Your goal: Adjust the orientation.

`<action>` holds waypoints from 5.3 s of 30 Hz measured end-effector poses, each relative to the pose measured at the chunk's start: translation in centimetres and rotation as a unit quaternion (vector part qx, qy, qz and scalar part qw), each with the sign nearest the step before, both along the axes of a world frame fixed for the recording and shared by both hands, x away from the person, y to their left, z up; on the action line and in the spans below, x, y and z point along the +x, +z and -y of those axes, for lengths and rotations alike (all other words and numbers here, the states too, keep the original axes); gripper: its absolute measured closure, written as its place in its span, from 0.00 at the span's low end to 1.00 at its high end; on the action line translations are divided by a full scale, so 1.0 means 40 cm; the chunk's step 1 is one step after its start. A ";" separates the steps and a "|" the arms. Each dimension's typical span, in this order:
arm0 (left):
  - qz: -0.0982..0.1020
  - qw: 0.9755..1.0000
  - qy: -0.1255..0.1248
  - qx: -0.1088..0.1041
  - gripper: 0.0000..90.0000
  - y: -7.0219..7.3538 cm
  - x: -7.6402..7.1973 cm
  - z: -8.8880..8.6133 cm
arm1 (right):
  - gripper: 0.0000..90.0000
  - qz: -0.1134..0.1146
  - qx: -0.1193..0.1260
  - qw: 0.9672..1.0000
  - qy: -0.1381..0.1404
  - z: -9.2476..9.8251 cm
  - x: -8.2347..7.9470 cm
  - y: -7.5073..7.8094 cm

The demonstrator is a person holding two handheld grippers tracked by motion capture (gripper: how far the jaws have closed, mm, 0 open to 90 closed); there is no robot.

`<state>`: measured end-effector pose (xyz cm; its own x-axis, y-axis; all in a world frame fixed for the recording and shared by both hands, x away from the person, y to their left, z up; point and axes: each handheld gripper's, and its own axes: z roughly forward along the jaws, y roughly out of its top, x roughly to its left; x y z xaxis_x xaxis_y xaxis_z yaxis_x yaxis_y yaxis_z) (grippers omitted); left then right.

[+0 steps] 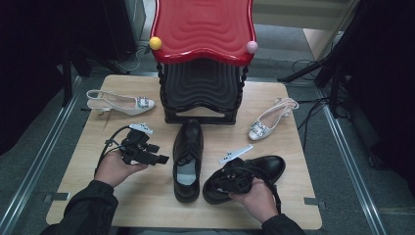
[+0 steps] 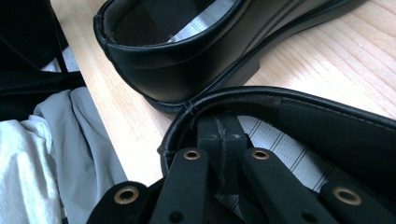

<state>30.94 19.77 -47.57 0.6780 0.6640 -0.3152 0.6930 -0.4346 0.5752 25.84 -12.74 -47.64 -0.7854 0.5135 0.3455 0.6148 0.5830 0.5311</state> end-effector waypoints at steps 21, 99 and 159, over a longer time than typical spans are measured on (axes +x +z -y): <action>0.001 1.000 -0.011 -0.002 0.37 0.004 0.016 0.016 | 1.00 0.066 0.042 0.991 -0.105 0.176 -0.001 0.087; 0.010 1.000 -0.008 0.006 0.38 0.010 0.016 0.019 | 1.00 0.049 -0.042 0.986 -0.151 0.178 0.092 -0.010; 0.018 1.000 -0.022 -0.002 0.38 0.015 0.029 0.039 | 1.00 0.052 -0.024 0.990 -0.127 0.108 -0.012 -0.011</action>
<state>32.10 18.21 -46.95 0.7175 0.6320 -0.2928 0.6524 -0.4626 0.6003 25.36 -17.06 -48.09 -0.6583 0.7134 0.2402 0.6887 0.4420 0.5748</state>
